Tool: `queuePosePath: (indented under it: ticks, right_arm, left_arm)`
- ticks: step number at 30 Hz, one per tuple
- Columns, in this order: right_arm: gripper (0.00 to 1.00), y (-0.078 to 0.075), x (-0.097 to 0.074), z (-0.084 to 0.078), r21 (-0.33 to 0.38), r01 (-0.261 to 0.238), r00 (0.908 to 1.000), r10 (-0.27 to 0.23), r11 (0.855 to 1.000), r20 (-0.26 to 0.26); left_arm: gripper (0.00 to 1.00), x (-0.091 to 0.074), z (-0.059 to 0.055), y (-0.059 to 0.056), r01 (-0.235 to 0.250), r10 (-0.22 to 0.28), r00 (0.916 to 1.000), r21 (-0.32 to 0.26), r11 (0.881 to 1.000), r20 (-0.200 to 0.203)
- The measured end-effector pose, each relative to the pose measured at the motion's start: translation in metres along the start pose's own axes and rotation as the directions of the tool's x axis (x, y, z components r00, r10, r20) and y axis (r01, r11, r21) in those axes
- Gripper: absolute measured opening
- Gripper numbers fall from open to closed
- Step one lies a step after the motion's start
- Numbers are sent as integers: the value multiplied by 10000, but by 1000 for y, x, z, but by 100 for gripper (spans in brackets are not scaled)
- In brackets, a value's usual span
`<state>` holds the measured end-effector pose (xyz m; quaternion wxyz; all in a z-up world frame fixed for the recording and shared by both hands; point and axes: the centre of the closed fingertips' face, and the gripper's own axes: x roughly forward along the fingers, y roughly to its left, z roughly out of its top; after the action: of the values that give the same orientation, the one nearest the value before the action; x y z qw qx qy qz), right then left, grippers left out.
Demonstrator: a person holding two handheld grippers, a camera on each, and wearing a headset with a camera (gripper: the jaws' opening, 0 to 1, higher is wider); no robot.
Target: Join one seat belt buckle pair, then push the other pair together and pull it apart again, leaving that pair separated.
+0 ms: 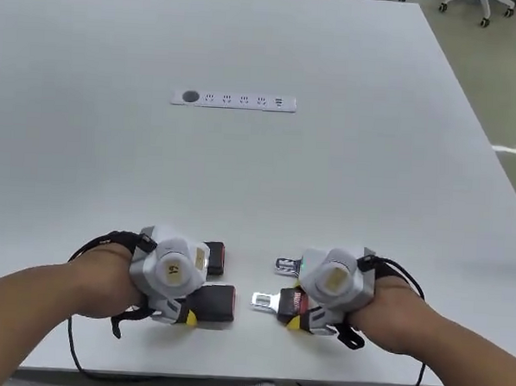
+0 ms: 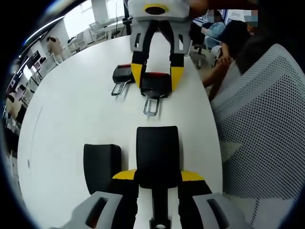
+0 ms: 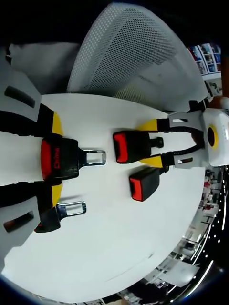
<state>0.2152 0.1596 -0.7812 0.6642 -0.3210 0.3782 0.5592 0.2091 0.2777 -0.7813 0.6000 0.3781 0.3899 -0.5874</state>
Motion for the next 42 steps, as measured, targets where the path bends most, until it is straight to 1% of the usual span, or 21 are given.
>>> queuePosePath:
  ticks: [2, 5, 9, 13, 14, 18, 20, 21, 24, 29, 31, 36, 38, 42]
  right_arm:
    - [32, 0, 4, 4, 15, -10, 10000, 10, 10000, 2]
    - [32, 6, 8, 12, -70, -43, 10000, 43, 10000, -26]
    - [32, 7, 12, 18, -34, -85, 9999, 85, 10000, -120]
    - [32, 9, 14, 20, -323, -157, 9998, 153, 9994, -135]
    - [32, 10, 14, 22, -407, -173, 9998, 170, 9990, -80]
    - [32, 11, 17, 27, -345, -242, 9997, 245, 9991, 76]
    - [32, 12, 20, 28, -367, -271, 9996, 273, 9990, 63]
    - [32, 12, 19, 28, -511, -289, 9995, 294, 9983, 79]
    - [32, 12, 17, 27, -409, -312, 9991, 324, 9987, 282]
    - [31, 12, 17, 28, -149, -315, 9961, 326, 9994, 823]
    - [31, 14, 17, 30, -149, -317, 9959, 328, 9994, 840]
    - [30, 14, 20, 33, -332, -348, 9968, 371, 9988, 715]
    - [30, 14, 20, 33, -515, -346, 9970, 380, 9981, 673]
    - [30, 13, 23, 34, -568, -365, 9972, 401, 9977, 624]
  left_arm:
    - [33, 1, 0, 0, 3, -3, 10000, 12, 10000, -84]
    - [33, 1, -1, 1, -14, 14, 9998, -3, 10000, -177]
    - [33, 2, -3, 1, -30, 29, 9997, -41, 10000, -257]
    - [33, 2, -3, 1, -52, 49, 9995, -118, 9999, -325]
    - [33, 1, -2, 0, -46, 43, 9994, -87, 10000, -347]
    - [33, 1, -2, 1, -41, 38, 9993, -79, 10000, -382]
    - [33, 1, -3, 1, -53, 47, 9991, -122, 9999, -433]
    - [33, 1, -2, 1, -76, 72, 9988, -96, 9999, -486]
    - [33, 1, -2, 0, -41, 39, 9985, -27, 10000, -538]
    - [32, 0, 0, -2, -19, 28, 9986, 155, 9999, -525]
    - [32, 0, 0, -2, -21, 26, 9989, 97, 10000, -477]
    - [32, 0, 0, -2, 79, -72, 9993, 183, 9998, -378]
    - [32, -1, 2, -3, 85, -75, 9993, 284, 9996, -360]
    - [32, -1, 2, -3, 138, -129, 9997, 413, 9991, -227]
